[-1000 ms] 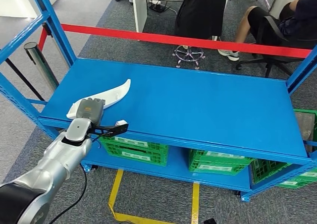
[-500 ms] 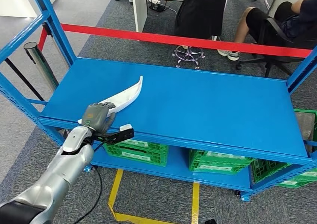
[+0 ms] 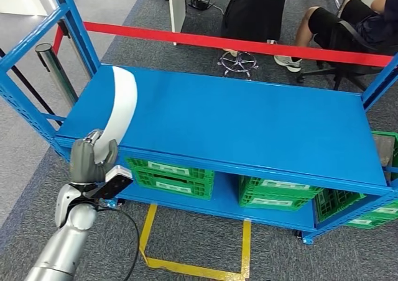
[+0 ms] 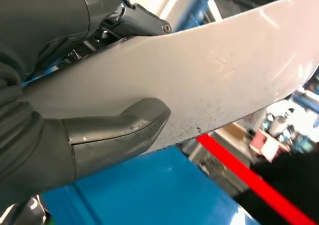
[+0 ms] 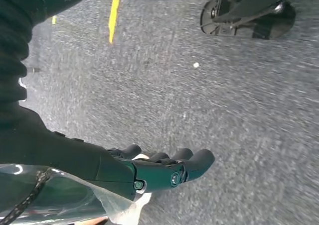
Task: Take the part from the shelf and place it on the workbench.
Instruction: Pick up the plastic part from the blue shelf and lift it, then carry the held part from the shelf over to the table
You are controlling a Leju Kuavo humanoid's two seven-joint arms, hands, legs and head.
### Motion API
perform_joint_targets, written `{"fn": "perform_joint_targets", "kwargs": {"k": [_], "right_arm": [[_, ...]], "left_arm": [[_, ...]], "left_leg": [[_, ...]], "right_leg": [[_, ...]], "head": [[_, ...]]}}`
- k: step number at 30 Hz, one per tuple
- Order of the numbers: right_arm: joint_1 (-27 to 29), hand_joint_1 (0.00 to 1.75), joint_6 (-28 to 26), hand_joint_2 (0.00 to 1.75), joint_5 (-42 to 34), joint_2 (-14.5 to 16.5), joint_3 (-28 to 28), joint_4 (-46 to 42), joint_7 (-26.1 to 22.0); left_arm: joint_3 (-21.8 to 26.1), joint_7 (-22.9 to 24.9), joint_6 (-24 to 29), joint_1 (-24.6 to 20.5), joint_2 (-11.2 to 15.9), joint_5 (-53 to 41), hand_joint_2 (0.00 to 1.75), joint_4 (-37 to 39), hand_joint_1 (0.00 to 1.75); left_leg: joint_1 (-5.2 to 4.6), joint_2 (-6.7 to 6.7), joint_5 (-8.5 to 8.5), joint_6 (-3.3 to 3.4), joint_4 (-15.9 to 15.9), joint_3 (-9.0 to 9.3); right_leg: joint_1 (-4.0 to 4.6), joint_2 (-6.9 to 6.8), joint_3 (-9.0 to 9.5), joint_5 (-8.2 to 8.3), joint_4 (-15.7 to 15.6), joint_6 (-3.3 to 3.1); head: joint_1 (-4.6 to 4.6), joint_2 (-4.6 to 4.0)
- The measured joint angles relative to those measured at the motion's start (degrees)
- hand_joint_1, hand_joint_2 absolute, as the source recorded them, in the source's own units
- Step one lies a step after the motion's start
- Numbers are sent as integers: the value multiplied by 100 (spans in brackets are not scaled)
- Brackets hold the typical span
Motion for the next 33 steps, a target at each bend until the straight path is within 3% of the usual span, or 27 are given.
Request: {"fn": "perform_joint_targets", "kwargs": {"k": [2,3,6,7,9,11,12,13,14,16,18,19,20,22,23,24,26,27,28,29,30,31,32,33], "right_arm": [[-10,0,23,175,-8,3,-5,2,-4],[-15,0,44,175,-21,7,-9,2,-11],[-9,0,136,175,-112,19,-44,3,-101],[-7,0,178,175,-169,23,-73,4,-175],[-5,0,286,175,-305,31,-161,7,-372],[-4,0,422,175,-436,31,-263,6,-586],[-2,0,485,175,-490,30,-311,6,-673],[0,0,538,175,-540,30,-358,6,-744],[1,0,577,175,-583,29,-405,6,-798],[-1,0,649,175,-647,28,-497,6,-870],[-7,0,692,175,-665,28,-556,6,-894],[-8,0,704,175,-666,28,-576,6,-898],[-6,0,713,175,-666,27,-596,6,-899],[10,0,724,175,-664,26,-637,9,-897],[16,0,735,175,-663,26,-656,10,-894],[18,0,748,175,-661,25,-671,12,-892],[8,0,771,175,-661,22,-691,13,-890],[2,0,777,175,-661,21,-699,13,-890],[0,0,780,175,-661,21,-705,13,-890],[-1,0,785,175,-659,20,-711,13,-887],[0,0,789,175,-656,20,-717,13,-885],[2,0,798,175,-652,20,-722,13,-880],[5,0,814,175,-648,20,-727,13,-875],[4,0,834,175,-644,22,-729,13,-873]], "left_arm": [[157,-179,1,135,28,326,175,-227,175],[243,-293,-10,199,38,521,175,-320,175],[534,-669,-137,396,65,1103,175,-489,175],[650,-791,-220,462,76,1292,175,-514,175],[922,-1000,-402,580,102,1655,175,-531,175],[1219,-1143,-575,683,123,1958,175,-528,175],[1355,-1182,-644,727,129,2067,175,-523,175],[1477,-1202,-702,768,133,2146,175,-517,175],[1588,-1211,-748,805,134,2215,175,-512,175],[1792,-1214,-819,867,137,2345,175,-506,175],[1959,-1215,-862,897,140,2441,175,-505,175],[2026,-1216,-875,909,140,2480,175,-503,175],[2090,-1216,-885,925,140,2517,175,-500,175],[2207,-1216,-897,969,135,2612,175,-488,175],[2260,-1216,-904,988,130,2661,175,-479,175],[2305,-1216,-911,1006,125,2701,175,-469,175],[2383,-1216,-917,1046,116,2747,175,-445,175],[2415,-1216,-920,1065,112,2763,175,-431,175],[2445,-1216,-927,1081,106,2788,175,-417,175],[2480,-1216,-943,1094,98,2828,175,-401,175],[2522,-1216,-976,1107,88,2886,175,-383,175],[2576,-1216,-1029,1118,75,2969,175,-361,175],[2647,-1216,-1102,1127,59,3072,175,-333,175],[2737,-1216,-1192,1131,43,3188,175,-287,175]], "left_leg": [[-5,-6,43,-54,95,-127],[-8,-6,69,-89,132,-164],[4,-16,151,-199,159,-202],[16,-28,79,-239,191,-223],[48,-52,-380,-325,548,-326],[83,-57,-962,-394,1264,-462],[97,-57,-1102,-415,1577,-487],[110,-57,-1101,-426,1745,-444],[120,-57,-986,-429,1715,-311],[131,-62,-719,-405,1091,240],[114,-74,-746,-352,235,837],[98,-80,-805,-322,-21,987],[80,-83,-822,-287,-131,1022],[85,-63,-698,-195,-170,917],[91,-45,-620,-140,-187,846],[99,-28,-536,-92,-204,760],[72,-11,-381,-34,-194,557],[55,-8,-300,-25,-185,447],[39,-6,-219,-22,-173,334],[27,-6,-145,-25,-156,220],[20,-7,-80,-34,-134,112],[17,-9,-22,-46,-102,24],[9,-9,24,-62,-59,-57],[1,-6,73,-86,-15,-122]], "right_leg": [[11,0,476,85,-677,-36],[20,5,564,78,-837,-54],[37,11,471,134,-858,-149],[31,4,434,180,-859,-200],[16,-13,342,308,-871,-291],[24,-9,194,445,-863,-322],[29,-10,103,513,-857,-322],[33,-12,12,576,-850,-316],[34,-14,-78,636,-841,-306],[37,-14,-225,752,-826,-275],[48,-8,-298,860,-829,-225],[49,-7,-308,919,-844,-195],[47,-7,-316,984,-869,-161],[42,6,-361,1023,-893,-91],[47,13,-416,881,-816,-68],[55,20,-492,624,-632,-54],[65,21,-639,-28,64,-47],[68,21,-669,-201,438,-46],[70,21,-642,-218,711,-48],[73,20,-538,-93,810,-55],[77,20,-347,88,721,-68],[85,19,-67,215,449,-87],[99,17,315,240,18,-108],[110,15,671,151,-457,-127]], "head": [[-4,0],[-5,0],[-5,0],[-9,0],[-19,0],[-32,0],[-34,0],[-33,0],[-33,0],[-32,0],[-28,0],[-30,0],[-31,0],[-41,0],[-33,0],[-23,0],[-2,0],[0,0],[-1,0],[0,0],[-1,0],[0,0],[3,0],[1,0]]}}
